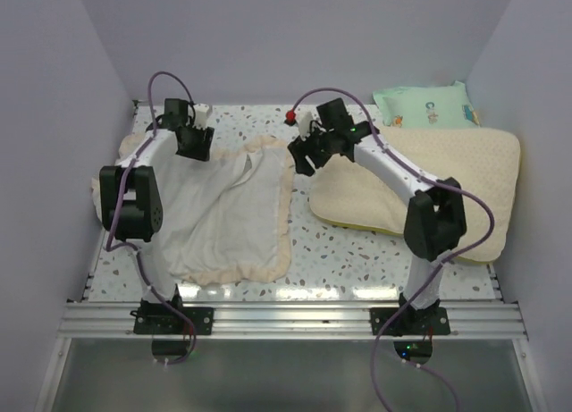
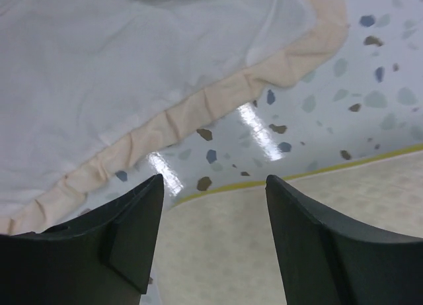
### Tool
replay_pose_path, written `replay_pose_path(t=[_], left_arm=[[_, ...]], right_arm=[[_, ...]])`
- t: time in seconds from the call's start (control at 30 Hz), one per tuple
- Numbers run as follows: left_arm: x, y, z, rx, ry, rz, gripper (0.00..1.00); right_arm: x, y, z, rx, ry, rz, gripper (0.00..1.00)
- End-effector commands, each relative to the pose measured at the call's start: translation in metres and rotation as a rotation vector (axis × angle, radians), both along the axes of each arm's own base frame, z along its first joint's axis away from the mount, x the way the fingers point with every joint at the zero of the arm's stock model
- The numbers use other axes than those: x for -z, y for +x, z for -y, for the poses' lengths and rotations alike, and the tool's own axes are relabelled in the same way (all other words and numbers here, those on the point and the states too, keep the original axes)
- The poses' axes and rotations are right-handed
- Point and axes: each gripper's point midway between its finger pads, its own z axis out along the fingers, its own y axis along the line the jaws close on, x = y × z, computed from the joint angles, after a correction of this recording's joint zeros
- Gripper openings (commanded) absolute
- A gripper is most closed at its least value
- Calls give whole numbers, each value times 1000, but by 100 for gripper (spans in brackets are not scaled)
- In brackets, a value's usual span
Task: Put the pillow into the pillowcase
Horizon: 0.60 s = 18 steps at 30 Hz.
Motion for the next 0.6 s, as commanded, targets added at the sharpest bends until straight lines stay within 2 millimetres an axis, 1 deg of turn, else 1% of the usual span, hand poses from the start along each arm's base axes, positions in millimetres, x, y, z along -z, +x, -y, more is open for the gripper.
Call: replay_pose_path(t=[0.0,0.03,0.07,0.1,0.13,0.17,0.2,0.23,0.27,0.3,0.37,0.4,0.43,0.47,0.5,0.57], left_arm=[[7,16,-11,-68,34,13,61],[11,17,-13,-77,39,8,59],[21,17,-18,-96,65,-5,57],[25,16,-22,-109,78,-11,56],[29,16,-24,-116,88,-17,53],[39,16,-29,-126,114,-33,51],[44,17,-31,-129,124,-39,50],[48,17,-32,-134,132,-45,46],[52,19,-33,-134,137,-46,44],[61,24,-33,-130,139,-56,42],[69,32,-32,-127,137,-66,35],[76,42,-31,-121,126,-69,31],[80,47,-28,-111,116,-74,23],[93,50,-26,-111,104,-94,20],[85,63,-22,-102,80,-62,19],[86,76,-18,-88,60,-33,12]], right_arm=[[6,7,-49,116,148,-130,66],[18,7,-58,113,138,-145,64],[19,4,-73,99,151,-144,63],[22,1,-81,91,159,-149,63],[28,-1,-88,86,160,-159,62],[38,-7,-101,72,156,-181,62],[44,-9,-107,70,154,-196,62],[51,-13,-113,61,150,-214,62],[69,-21,-121,56,133,-256,61],[78,-24,-124,49,124,-272,61],[98,-34,-130,74,114,-344,60],[117,-37,-128,85,87,-379,59],[130,-39,-125,96,64,-394,58],[139,-39,-123,106,46,-402,58],[156,-42,-119,114,13,-421,57],[170,-42,-109,128,-46,-418,56]])
